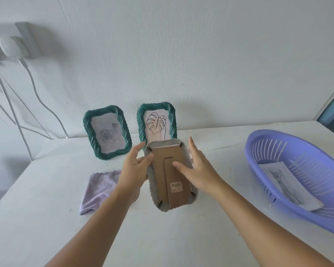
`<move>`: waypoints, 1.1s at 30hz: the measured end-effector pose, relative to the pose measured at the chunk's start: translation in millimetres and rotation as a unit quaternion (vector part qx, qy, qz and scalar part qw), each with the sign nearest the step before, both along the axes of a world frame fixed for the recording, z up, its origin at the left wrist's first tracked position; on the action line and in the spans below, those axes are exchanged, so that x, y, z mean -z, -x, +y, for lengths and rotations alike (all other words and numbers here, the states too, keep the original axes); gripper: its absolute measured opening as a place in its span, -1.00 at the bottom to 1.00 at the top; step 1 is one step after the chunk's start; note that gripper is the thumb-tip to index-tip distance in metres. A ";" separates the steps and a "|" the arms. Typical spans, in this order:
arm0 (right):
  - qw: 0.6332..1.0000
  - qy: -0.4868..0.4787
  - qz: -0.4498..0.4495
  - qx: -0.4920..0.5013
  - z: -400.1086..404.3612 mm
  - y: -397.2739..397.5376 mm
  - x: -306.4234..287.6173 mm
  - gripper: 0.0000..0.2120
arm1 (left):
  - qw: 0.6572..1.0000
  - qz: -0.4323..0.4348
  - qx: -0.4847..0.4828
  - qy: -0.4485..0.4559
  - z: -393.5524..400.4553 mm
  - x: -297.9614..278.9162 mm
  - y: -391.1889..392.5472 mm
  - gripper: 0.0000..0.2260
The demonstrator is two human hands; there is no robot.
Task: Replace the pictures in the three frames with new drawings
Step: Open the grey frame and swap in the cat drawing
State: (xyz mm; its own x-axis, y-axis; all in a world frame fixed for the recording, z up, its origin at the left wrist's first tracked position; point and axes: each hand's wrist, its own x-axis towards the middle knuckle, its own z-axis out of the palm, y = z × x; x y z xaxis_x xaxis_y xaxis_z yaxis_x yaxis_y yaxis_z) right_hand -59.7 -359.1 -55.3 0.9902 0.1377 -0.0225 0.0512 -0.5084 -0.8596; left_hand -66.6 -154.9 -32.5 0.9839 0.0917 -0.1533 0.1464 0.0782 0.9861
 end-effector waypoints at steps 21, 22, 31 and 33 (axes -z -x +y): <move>0.968 0.228 -0.001 0.105 -5.3 -1.8 36.3 -0.50 | 0.867 -0.001 0.022 -0.498 13.9 65.4 -16.7 -0.62; 0.968 0.220 -0.009 0.116 -5.5 -5.7 35.6 -0.58 | 0.868 -0.002 0.013 -0.497 13.2 66.0 -18.4 -0.63; 0.959 0.203 -0.049 0.191 0.8 -19.9 48.0 -0.79 | 0.874 -0.021 -0.005 -0.486 13.0 70.1 -27.1 -0.73; 0.959 0.202 -0.047 0.192 0.8 -20.4 48.2 -0.79 | 0.872 -0.027 0.002 -0.488 14.1 70.6 -27.6 -0.74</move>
State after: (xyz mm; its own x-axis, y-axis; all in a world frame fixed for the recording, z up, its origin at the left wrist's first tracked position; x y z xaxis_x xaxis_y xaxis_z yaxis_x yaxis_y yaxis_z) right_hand -39.3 -358.3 -103.5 0.9663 -0.2392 0.0952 -0.1388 -0.7955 -0.5899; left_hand -38.9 -140.8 -103.0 0.9878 0.1494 0.0432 0.0959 -0.8036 0.5874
